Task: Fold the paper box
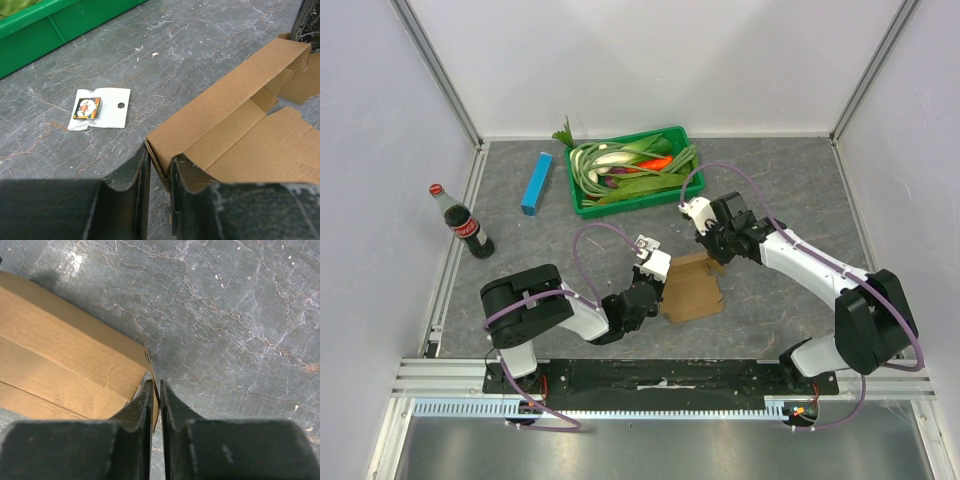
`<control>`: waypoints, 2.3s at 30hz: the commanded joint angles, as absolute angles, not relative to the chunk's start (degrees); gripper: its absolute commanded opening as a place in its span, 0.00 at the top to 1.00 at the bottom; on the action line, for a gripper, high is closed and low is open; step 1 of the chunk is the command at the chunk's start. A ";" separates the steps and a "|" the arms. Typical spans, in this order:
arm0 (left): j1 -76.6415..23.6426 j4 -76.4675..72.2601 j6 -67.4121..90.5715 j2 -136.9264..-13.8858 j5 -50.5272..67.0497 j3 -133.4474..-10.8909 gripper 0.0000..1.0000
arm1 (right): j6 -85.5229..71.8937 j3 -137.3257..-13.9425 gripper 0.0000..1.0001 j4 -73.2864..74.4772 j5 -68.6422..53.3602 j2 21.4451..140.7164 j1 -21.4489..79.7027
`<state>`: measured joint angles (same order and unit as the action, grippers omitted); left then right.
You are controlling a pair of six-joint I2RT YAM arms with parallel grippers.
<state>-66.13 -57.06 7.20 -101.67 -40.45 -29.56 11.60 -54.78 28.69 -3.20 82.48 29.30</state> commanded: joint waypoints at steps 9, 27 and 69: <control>-66.53 -60.03 5.98 -102.57 -41.66 -29.97 0.98 | -9.02 -60.90 1.00 33.65 -1.76 86.57 29.36; -66.45 -37.20 17.55 -86.76 -39.20 -31.20 0.34 | -17.05 -54.23 1.00 25.76 3.07 79.28 29.71; -56.43 -24.70 29.18 -108.01 -8.96 -48.16 0.98 | -20.47 -53.79 0.86 24.26 5.45 81.65 32.34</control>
<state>-56.60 -28.14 27.94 -106.48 -7.53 -46.57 -19.97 -52.88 24.45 4.71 82.00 32.05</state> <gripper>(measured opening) 0.025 0.119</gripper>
